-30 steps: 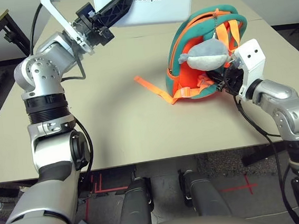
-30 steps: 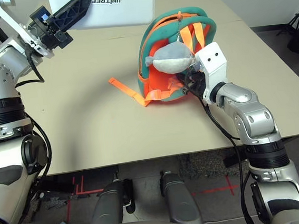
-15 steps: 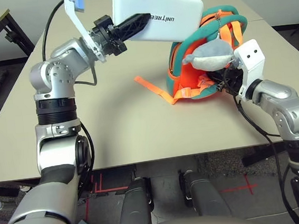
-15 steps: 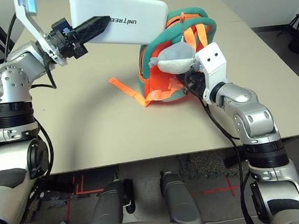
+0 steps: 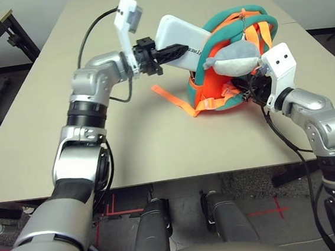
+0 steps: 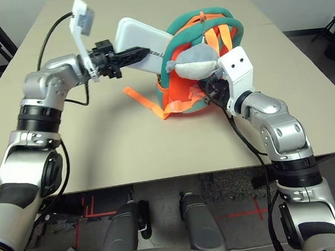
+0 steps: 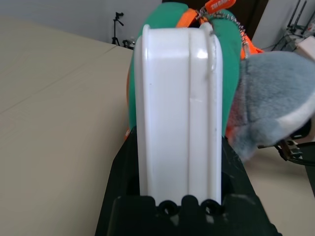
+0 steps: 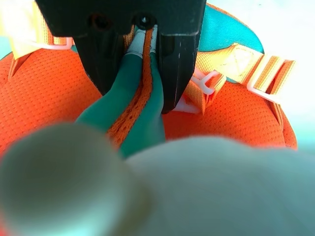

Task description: Put the pencil case into the backpack and zip it.

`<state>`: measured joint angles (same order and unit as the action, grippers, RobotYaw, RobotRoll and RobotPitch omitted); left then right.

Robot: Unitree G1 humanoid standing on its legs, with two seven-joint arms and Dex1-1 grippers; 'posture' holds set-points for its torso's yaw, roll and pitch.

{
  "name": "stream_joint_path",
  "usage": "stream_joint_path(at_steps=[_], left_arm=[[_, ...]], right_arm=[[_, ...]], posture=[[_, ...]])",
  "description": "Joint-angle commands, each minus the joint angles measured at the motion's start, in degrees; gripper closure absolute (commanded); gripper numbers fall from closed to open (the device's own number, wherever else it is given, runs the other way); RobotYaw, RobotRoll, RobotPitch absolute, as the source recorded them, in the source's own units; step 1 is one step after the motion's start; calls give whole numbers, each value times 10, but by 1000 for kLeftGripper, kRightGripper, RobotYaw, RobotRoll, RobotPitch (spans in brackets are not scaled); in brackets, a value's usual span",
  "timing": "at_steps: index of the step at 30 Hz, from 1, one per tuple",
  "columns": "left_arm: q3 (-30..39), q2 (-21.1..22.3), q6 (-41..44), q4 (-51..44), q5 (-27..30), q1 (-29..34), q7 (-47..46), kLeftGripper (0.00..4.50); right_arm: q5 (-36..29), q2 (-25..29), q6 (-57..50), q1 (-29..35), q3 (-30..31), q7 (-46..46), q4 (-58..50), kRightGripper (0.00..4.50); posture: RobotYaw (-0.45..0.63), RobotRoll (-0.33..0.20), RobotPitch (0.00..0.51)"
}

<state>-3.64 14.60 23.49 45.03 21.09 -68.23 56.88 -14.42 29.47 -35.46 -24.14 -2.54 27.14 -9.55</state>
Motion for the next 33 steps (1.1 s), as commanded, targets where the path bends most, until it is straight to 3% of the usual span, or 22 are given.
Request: stream_joint_path(at_steps=[1,8,9,16,24,30,33], left_arm=[[0,-27,-51,67,-29,-35,9,3188],[37,-38,-63,104,-32,-59,-9,3188],[42,-34,-57,99,-30,-58,-6,2456],[72,0,-29,58,-23,-46,-2,0],[88,40,89,-141,17,20,-16,0],[79,48,128,-210,24,61,-24,0],[76,45,133,-221,21,72,-32,613]], right_arm=[[9,-5,-12,8,18,1,11,3819],[13,-7,-10,8,17,-1,10,3820],[14,-8,-10,8,17,-1,11,3820],[18,-14,-6,6,23,2,14,3820],[20,-15,-1,1,29,8,24,3821],[22,-17,1,-1,31,11,28,3821],[22,-17,1,-3,32,12,29,3821]], posture=[[-170,0,112],[-179,0,112],[-175,0,113],[-160,0,118],[-144,0,125],[-138,0,127],[-137,0,128]])
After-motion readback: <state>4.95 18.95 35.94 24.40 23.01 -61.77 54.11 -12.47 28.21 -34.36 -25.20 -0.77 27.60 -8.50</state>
